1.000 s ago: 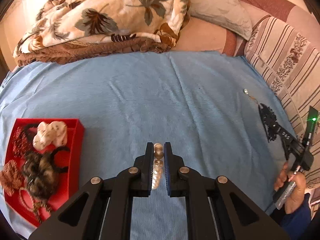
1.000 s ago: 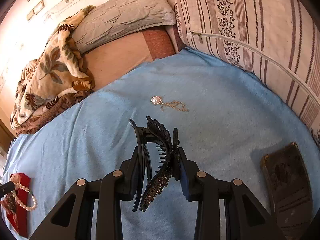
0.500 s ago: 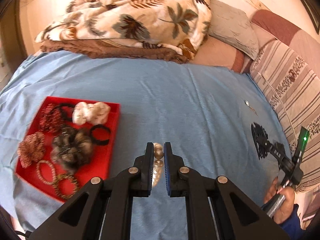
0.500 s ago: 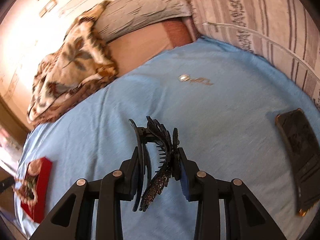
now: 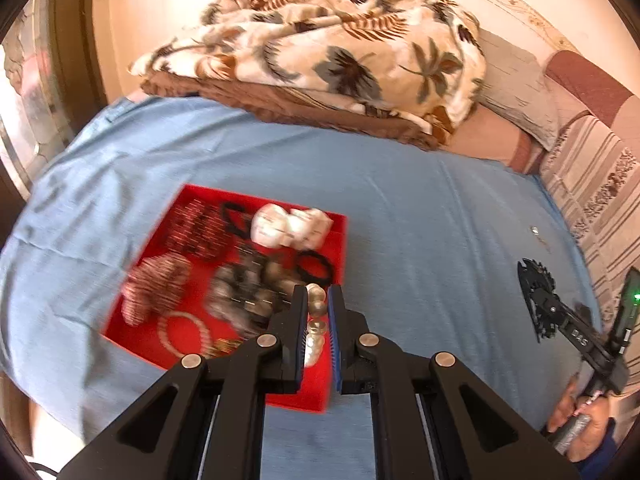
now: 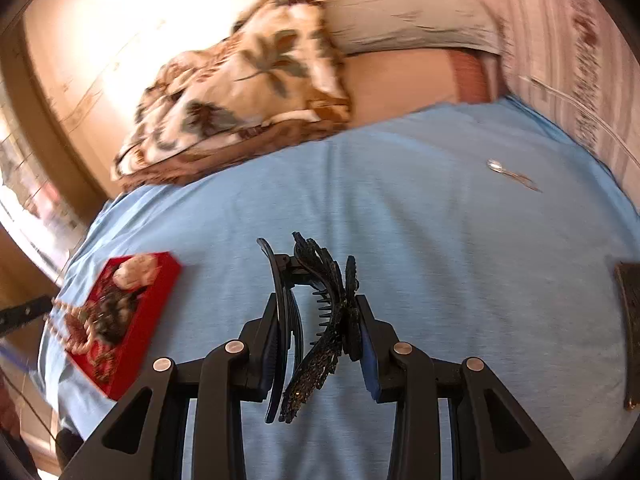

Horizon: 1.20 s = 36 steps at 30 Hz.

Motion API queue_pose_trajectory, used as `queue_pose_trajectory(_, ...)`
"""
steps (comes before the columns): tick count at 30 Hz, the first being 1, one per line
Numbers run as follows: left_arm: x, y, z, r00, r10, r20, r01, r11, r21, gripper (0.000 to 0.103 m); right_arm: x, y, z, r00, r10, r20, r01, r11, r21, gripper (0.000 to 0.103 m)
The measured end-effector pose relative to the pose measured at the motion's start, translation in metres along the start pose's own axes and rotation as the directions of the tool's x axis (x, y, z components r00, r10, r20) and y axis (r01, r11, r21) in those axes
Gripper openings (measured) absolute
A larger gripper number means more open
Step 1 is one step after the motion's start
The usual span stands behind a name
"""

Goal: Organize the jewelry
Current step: 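Carry the pearl bracelet with the left tool while the right tool carries the claw clip over the tray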

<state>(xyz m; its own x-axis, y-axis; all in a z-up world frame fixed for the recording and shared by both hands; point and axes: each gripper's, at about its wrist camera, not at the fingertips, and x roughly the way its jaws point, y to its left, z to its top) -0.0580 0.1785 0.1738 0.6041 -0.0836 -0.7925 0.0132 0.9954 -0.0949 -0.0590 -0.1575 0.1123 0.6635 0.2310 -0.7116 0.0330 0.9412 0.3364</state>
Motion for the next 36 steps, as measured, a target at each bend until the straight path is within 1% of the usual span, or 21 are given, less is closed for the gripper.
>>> queue_pose_trajectory(4, -0.005, 0.023, 0.009, 1.000, 0.027, 0.013, -0.027, 1.000, -0.002, 0.009, 0.006, 0.036, 0.003, 0.999, 0.046, -0.023, -0.047, 0.998, -0.047, 0.037)
queue_pose_trajectory(11, -0.006, 0.049, 0.020, 0.998, 0.062, 0.024, -0.062, 0.998, 0.003, 0.010, 0.015, 0.094, 0.005, 0.991, 0.120, -0.061, -0.126, 0.985, -0.118, 0.037)
queue_pose_trajectory(18, 0.004, 0.069, 0.026, 0.998, 0.062, 0.019, -0.062, 0.998, -0.003, 0.009, 0.025, 0.157, -0.003, 0.976, 0.186, -0.114, -0.207, 0.954, -0.216, 0.037)
queue_pose_trajectory(24, 0.018, 0.085, 0.035, 0.999, 0.049, 0.007, -0.049, 0.998, -0.034, 0.009, 0.037, 0.206, -0.019, 0.964, 0.214, -0.158, -0.255, 0.914, -0.315, 0.037)
queue_pose_trajectory(30, 0.036, 0.098, 0.045, 1.000, 0.029, -0.009, -0.030, 0.996, -0.080, 0.009, 0.058, 0.242, -0.033, 0.951, 0.228, -0.206, -0.291, 0.887, -0.359, 0.037)
queue_pose_trajectory(33, 0.044, 0.099, 0.049, 1.000, 0.030, -0.007, -0.031, 0.996, -0.078, 0.009, 0.069, 0.257, -0.038, 0.947, 0.231, -0.225, -0.303, 0.876, -0.374, 0.037)
queue_pose_trajectory(36, 0.053, 0.099, 0.054, 0.999, 0.050, 0.000, -0.050, 0.997, -0.067, 0.010, 0.075, 0.270, -0.043, 0.944, 0.229, -0.237, -0.309, 0.864, -0.397, 0.037)
